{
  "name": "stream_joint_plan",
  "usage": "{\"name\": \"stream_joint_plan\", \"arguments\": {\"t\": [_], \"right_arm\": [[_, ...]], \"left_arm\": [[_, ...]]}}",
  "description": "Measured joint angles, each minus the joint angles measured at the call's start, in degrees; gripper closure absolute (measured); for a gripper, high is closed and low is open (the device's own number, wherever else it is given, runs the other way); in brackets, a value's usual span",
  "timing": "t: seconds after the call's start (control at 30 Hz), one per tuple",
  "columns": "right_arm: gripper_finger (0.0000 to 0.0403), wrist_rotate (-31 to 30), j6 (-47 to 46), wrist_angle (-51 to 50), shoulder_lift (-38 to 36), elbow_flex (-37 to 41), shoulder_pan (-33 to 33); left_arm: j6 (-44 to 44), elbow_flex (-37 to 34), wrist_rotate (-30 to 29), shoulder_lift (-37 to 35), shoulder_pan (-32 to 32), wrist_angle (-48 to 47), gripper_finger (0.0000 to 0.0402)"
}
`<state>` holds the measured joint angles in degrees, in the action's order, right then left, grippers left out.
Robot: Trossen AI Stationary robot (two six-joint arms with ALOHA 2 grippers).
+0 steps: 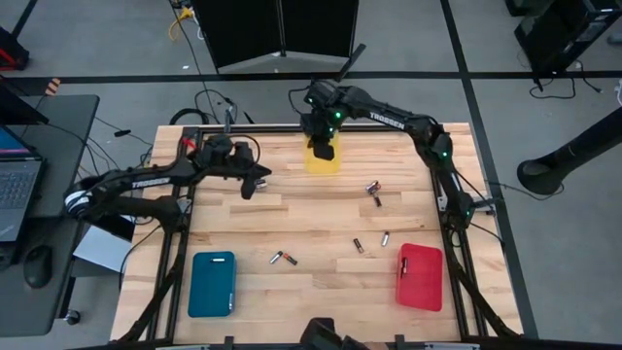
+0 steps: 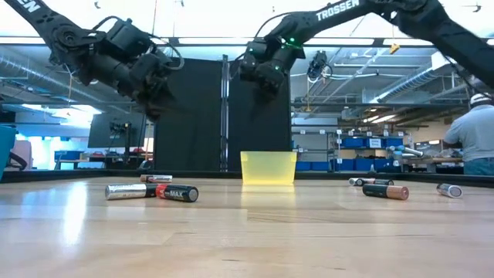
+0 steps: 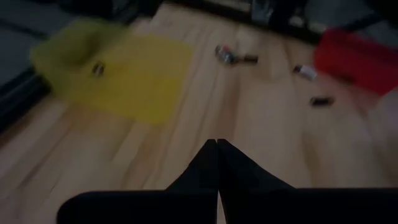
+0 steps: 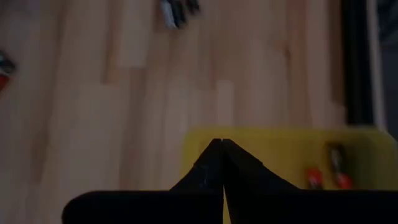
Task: Sort batteries
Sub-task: Put the golden battery into the red bin
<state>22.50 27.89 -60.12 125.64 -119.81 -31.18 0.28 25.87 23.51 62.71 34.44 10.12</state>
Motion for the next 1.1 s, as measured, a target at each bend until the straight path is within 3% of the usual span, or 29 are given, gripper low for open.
{"name": "stream_joint_plan", "arguments": {"t": [0.2,0.37,0.57,0.83,1.0,1.1], "right_arm": [[0.0396,0.7,-6.1,20.5,-8.6,21.4,2.2],[0.0396,-5.0,-16.8,38.6,-17.6,40.2,4.8],[0.0396,-12.4,-24.7,52.6,-28.5,57.7,9.8],[0.0396,-18.1,-27.9,61.6,-38.5,71.0,13.6],[0.0396,-18.6,-27.9,64.7,-42.0,74.9,14.2],[0.0396,-18.6,-27.8,65.9,-42.9,76.7,14.3]], "left_arm": [[1.9,0.0,-1.2,-0.5,1.4,-7.1,0.0396],[2.7,0.0,-2.8,-0.5,1.6,-9.0,0.0396],[2.8,0.0,-2.8,-0.5,1.6,-11.8,0.0396],[2.8,0.0,-7.0,1.0,1.5,-17.0,0.0378],[3.3,0.0,-18.2,3.7,1.9,-18.0,0.0335],[2.6,0.0,-19.1,5.7,2.7,-17.9,0.0315]]}}
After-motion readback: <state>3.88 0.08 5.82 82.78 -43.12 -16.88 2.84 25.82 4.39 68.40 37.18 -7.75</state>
